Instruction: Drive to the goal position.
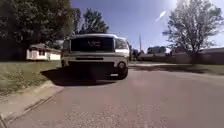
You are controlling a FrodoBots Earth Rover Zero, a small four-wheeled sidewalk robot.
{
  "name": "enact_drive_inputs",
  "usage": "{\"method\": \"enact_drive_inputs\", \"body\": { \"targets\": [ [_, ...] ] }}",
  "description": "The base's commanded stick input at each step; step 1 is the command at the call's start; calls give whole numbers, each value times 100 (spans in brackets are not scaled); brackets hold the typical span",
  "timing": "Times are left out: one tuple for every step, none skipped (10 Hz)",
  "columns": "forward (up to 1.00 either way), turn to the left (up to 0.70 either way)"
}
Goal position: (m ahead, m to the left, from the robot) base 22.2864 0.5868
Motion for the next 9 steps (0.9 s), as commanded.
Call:
{"method": "enact_drive_inputs", "body": {
  "targets": [
    [100,-40],
    [100,-40],
    [100,-40],
    [100,-40],
    [100,-40],
    [100,-40],
    [100,-40],
    [100,-40],
    [100,-40]
  ]
}}
